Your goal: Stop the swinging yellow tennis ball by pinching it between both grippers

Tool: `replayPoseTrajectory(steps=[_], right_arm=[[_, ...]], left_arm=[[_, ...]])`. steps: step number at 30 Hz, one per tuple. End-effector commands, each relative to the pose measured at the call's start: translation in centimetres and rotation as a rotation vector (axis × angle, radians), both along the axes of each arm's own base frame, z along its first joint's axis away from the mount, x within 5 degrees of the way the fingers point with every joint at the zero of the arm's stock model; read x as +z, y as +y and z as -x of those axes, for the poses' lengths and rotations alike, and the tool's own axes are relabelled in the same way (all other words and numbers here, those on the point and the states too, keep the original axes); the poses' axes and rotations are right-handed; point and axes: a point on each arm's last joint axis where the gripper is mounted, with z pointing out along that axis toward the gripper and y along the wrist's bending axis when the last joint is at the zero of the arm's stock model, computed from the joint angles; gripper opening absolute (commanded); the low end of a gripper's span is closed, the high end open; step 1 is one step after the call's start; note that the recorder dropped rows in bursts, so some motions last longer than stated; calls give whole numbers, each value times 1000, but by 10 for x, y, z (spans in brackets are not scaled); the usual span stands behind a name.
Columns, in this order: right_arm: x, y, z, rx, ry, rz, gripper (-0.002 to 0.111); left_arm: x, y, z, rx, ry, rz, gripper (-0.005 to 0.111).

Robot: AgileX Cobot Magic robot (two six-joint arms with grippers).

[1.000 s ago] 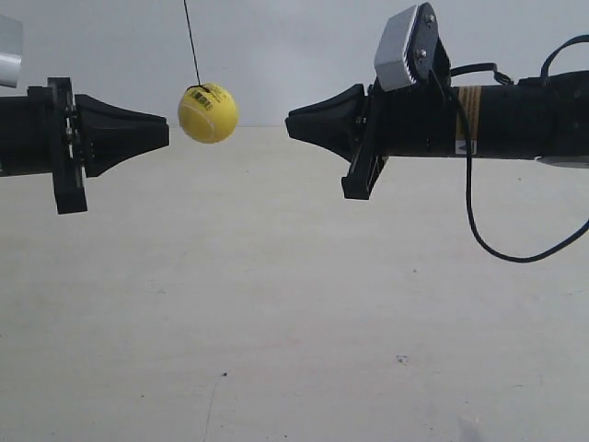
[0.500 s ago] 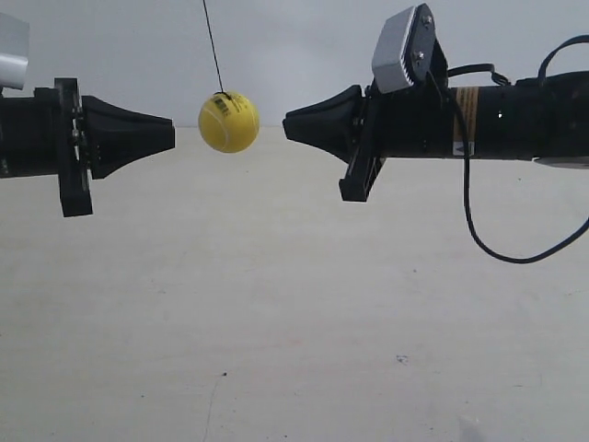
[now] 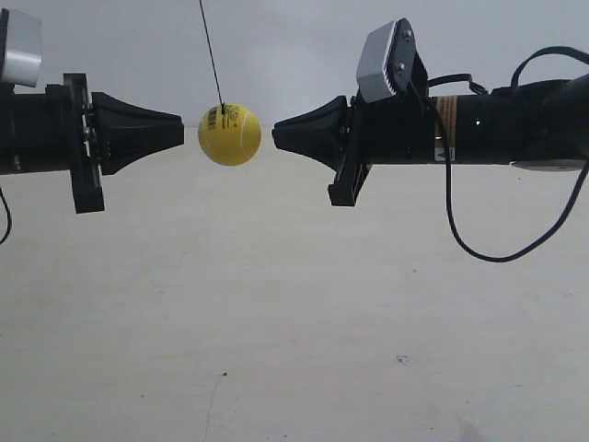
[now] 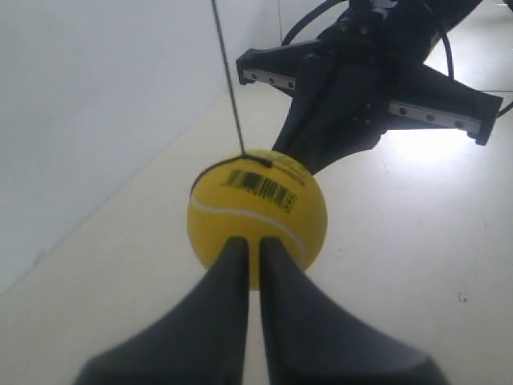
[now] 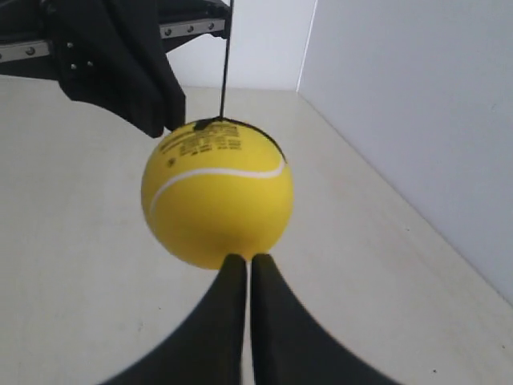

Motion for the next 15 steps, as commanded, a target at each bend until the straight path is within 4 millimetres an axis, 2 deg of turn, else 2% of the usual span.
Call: replayPoseTrajectory(steps=[1,10,15], right_arm=[[3,2,0,17,-4,-22,0],[5,2,2,41,-7,-44,0],[5,2,2,43,-11,-45,0]], left_arm=[[-5,-2,-4,1,13,6,5],[-17,-3,-13,-30,47,43,5],[-16,-3,-14,-32,50,43,5]])
